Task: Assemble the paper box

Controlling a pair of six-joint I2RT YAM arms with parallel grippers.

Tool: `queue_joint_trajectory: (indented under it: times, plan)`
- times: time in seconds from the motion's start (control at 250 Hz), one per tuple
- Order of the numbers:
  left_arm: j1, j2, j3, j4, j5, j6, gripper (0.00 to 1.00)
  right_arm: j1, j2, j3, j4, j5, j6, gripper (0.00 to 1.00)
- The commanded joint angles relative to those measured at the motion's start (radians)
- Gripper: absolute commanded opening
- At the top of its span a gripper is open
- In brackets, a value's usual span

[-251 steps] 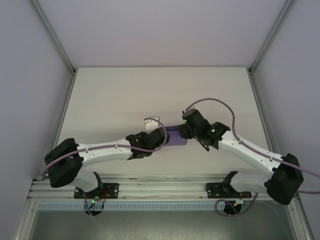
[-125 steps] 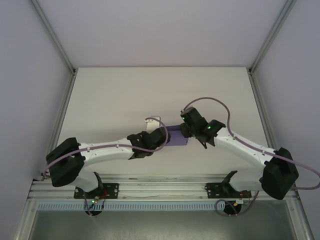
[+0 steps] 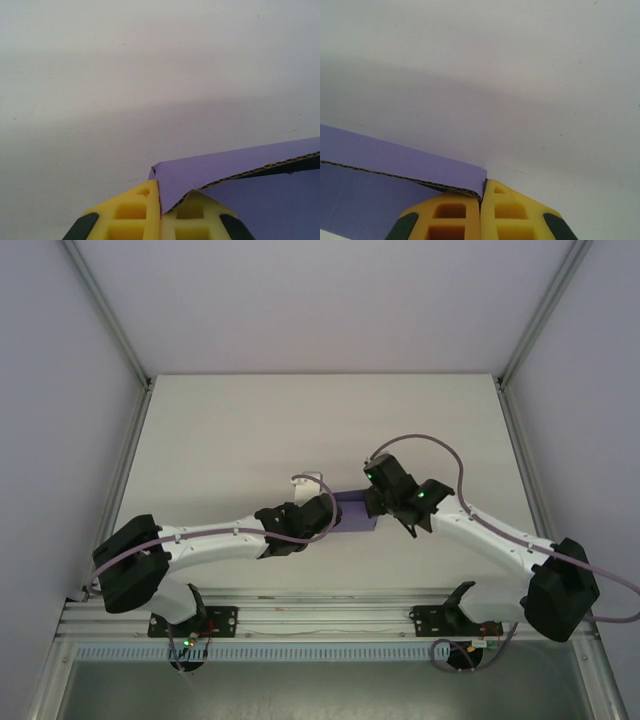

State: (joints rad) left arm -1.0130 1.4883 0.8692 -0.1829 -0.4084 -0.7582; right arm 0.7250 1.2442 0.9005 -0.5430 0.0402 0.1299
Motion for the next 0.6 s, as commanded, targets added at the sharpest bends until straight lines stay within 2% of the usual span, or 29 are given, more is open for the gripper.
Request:
queue_joint_trajectory:
  times: [0.0,0.272,0.596]
  plan:
    - [-0.018,0.06,-0.031,-0.165,0.115,-0.019,0.0,0.004,-0.026,0.046,-0.063,-0.031,0.062,0.0]
    - [-0.018,0.076,-0.025,-0.172,0.111,-0.03,0.0,0.003,0.051,0.153,-0.179,0.0,0.13,0.0]
    - [-0.017,0.082,-0.03,-0.159,0.127,-0.034,0.0,0.016,-0.054,-0.132,0.08,-0.068,0.08,0.0]
